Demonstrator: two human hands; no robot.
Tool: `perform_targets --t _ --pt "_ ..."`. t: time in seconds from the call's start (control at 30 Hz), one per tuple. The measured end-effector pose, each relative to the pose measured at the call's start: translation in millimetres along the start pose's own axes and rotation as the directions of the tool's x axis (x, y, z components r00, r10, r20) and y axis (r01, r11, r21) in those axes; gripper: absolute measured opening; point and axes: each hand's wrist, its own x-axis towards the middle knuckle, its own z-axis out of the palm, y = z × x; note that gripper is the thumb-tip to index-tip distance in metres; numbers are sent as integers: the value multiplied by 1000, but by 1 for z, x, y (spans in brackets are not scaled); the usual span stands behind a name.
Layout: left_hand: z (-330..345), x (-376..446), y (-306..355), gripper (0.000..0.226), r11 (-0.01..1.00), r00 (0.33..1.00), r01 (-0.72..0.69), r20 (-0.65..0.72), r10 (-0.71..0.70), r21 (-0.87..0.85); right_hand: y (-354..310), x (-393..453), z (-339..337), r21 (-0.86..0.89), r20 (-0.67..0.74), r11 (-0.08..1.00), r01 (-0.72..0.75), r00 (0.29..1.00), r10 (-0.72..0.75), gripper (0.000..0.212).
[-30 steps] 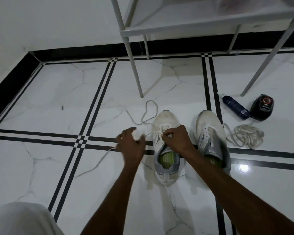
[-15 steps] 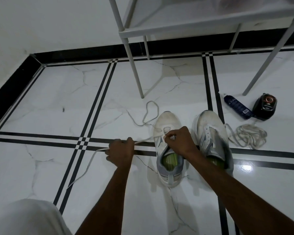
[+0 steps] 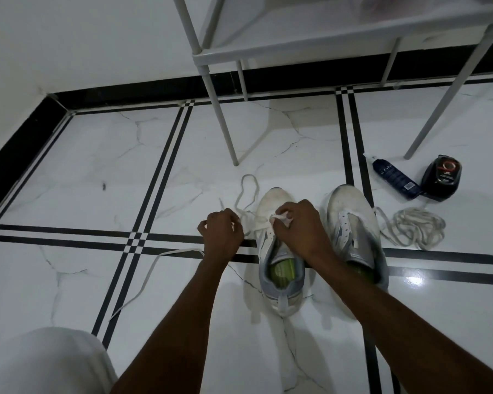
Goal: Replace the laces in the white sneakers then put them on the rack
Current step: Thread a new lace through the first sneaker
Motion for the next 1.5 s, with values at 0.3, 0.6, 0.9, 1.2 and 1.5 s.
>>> perform_targets --t 0.3,0.6,0.9,1.2,1.5 --pt "-45 -4 17 7 880 972 -174 63 224 -442 -47 47 -1 -121 479 990 74 878 -7 18" --pt "-75 -10 -14 26 847 999 34 6 -37 -530 -51 63 -8 -51 246 998 -45 968 56 23" --pt "-91 -4 19 34 308 954 162 69 -292 -937 -55 37 25 -79 360 993 -83 927 106 17" --pt "-63 -3 41 13 612 1000 26 12 -26 -791 -36 20 -33 -274 332 931 -243 884 329 44" --pt "-1 -15 44 7 827 994 -14 78 70 -562 -29 -11 -16 -419 239 895 -151 933 270 31"
